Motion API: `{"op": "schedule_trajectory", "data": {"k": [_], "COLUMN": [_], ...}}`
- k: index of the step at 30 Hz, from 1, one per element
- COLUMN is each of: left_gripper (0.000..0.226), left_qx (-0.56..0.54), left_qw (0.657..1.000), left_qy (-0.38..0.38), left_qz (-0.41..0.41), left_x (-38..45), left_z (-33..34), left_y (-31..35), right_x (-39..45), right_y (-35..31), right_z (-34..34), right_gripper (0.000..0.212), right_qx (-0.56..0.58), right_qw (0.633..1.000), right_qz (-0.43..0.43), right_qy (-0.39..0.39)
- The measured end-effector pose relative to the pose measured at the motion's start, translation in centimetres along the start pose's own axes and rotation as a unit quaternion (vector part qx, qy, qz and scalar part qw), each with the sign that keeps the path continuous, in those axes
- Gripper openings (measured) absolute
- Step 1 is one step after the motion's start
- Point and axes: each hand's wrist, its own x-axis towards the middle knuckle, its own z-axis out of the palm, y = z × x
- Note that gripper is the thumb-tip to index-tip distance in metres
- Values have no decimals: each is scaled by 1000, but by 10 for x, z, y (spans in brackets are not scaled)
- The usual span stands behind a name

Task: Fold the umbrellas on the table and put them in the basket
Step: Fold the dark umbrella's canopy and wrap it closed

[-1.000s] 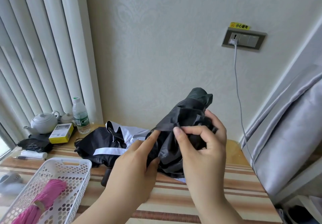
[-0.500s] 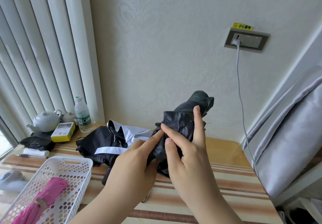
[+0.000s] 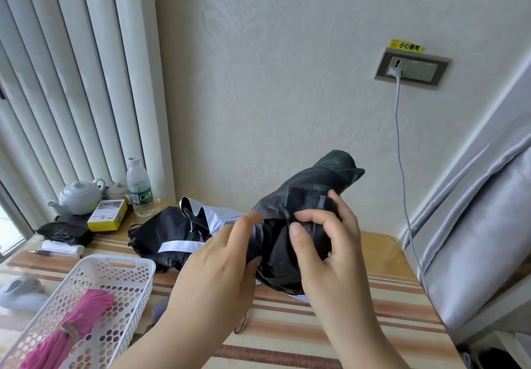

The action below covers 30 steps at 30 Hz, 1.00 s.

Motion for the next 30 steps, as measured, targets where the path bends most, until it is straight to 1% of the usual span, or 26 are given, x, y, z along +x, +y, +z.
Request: {"op": "schedule_trajectory", "data": {"k": [2,5,9,13,15,17,18,20,22,26,30], "left_gripper": [77,88,94,92,91,90,89,89,89,89,85], "left_qx": [33,65,74,92,87,82,84,91,96,107,114], "left_qw": [999,997,996,994,995,995,995,994,994,993,991], "left_qy": [16,19,27,43,43,44,47,48,45,30,27], "left_qz": [22,28,27,35,33,28,26,24,27,37,68], "left_x": [-1,-1,-3,-4,-5,-5,-6,-6,-5,-4,-7], "left_z": [2,4,4,4,3,2,2,1,-1,2,9], "left_y": [0,-2,-6,-6,-7,-9,-10,-10,-10,-7,-8], "right_x": [1,4,8,9,11,12,12,11,11,10,5], "right_y": [0,1,-1,-5,-3,-1,-1,0,0,-3,-7], "right_z": [2,2,-3,0,1,1,2,3,3,7,10], "right_gripper": [26,17,13,5,10,17,19,16,9,22,29], "right_qx": [-33,-31,36,29,88,201,238,270,271,243,233], "right_qw": [999,997,995,994,987,965,955,945,941,940,945], "right_qz": [10,29,85,92,118,157,169,178,191,221,207], "right_qy": [33,63,48,49,57,57,55,52,64,95,93]}}
